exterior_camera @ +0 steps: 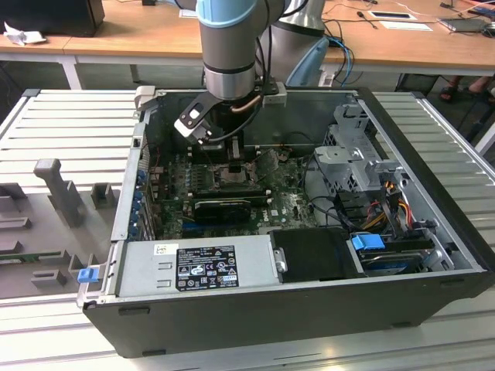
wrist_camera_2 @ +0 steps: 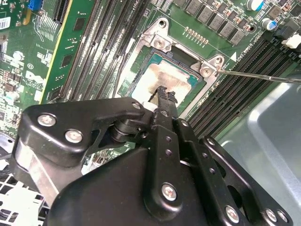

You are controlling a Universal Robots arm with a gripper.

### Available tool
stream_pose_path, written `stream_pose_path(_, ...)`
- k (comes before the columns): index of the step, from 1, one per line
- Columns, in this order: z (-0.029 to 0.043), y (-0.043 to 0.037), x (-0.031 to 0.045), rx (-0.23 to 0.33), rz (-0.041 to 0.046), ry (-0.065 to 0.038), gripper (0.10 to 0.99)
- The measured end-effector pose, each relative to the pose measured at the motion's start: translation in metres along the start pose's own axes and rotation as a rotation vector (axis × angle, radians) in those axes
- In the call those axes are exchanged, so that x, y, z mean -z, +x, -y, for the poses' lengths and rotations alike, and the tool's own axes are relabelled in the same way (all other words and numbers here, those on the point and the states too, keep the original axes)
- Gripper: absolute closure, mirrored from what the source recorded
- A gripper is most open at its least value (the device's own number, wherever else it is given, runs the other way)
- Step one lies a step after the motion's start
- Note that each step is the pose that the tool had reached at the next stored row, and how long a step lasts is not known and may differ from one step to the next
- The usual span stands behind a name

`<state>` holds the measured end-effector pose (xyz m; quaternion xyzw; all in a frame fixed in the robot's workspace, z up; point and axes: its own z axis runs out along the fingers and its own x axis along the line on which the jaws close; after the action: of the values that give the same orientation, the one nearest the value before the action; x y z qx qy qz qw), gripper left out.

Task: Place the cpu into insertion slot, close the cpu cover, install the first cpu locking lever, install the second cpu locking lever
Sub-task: 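Place the cpu into insertion slot, then close the cpu cover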

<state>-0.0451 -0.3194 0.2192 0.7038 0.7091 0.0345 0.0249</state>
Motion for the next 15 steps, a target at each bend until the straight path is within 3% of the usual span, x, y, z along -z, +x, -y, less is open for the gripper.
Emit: stream_pose_path(15, -0.0033, -0.0004, 0.0036, 0.000, 0.0008, 0.000, 0.980)
